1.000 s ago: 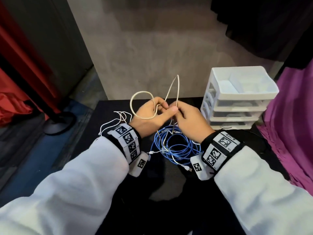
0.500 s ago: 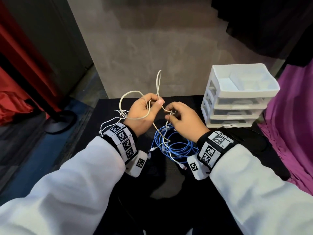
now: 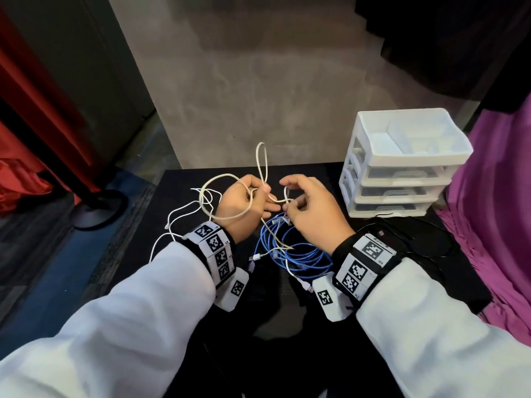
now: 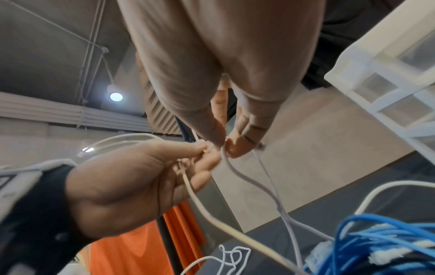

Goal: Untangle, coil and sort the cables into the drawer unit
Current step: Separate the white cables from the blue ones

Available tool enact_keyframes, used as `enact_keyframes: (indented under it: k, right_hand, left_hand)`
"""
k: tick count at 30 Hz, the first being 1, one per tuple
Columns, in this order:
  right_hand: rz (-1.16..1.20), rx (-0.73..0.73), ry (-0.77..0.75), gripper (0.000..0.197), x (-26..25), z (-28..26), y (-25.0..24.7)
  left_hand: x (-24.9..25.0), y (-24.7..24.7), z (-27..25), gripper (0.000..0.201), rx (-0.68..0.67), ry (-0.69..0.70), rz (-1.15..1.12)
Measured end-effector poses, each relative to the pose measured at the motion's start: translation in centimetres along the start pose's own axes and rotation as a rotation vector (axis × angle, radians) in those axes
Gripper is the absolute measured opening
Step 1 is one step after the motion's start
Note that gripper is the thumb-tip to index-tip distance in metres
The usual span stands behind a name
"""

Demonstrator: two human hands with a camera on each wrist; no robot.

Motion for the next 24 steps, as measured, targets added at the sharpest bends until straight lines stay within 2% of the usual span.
enact_keyframes:
  k: [3, 6, 9, 14, 20, 22, 24]
  right_hand:
    - [-0.077, 0.049, 0.048, 0.049, 2.2, -0.3, -0.8]
    - [-0.157, 0.022, 0.132, 0.041, 5.1, -0.6, -0.8]
    - [-0.123, 0.002, 0.19, 0.038, 7.0, -1.0, -0.7]
    - [-0.138, 0.015, 0.203, 0.039, 8.7, -1.1, -1.7]
    - [-0.122, 0.01, 0.201, 0.039, 9.3, -1.0, -2.0]
    - [-0.116, 0.012, 0.177, 0.039, 9.1, -1.0, -1.7]
    - [-0.119, 0.005, 0.173, 0.039, 9.0, -1.0, -1.2]
  left_hand:
    - [0.9, -0.4, 0.1, 0.01, 0.042, -0.051, -0.271]
    - [2.0, -1.3, 0.8, 0.011, 0.08, -0.043, -0.366]
    - [3.2, -3.4, 2.0, 0.009, 0.15, -0.017, -0.315]
    - [7.5, -10.0, 4.7, 0.015, 0.213, 0.119, -0.139]
    - [13.7, -18.2, 6.9, 0.014, 0.296, 0.269, -0.127]
    - [12.9, -19.4, 7.4, 0.011, 0.304, 0.281, -0.141]
    - [9.8, -19.1, 7.5, 0.008, 0.3, 0.264, -0.022]
Point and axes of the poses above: each hand's wrist, its own z-axis towards the middle knuckle, its own y-axis out of the palm, x = y × z, the point moved 10 cm from there along z, towards the middle knuckle, and after that the axes turned 8 degrees about x, right-handed, at the moved point
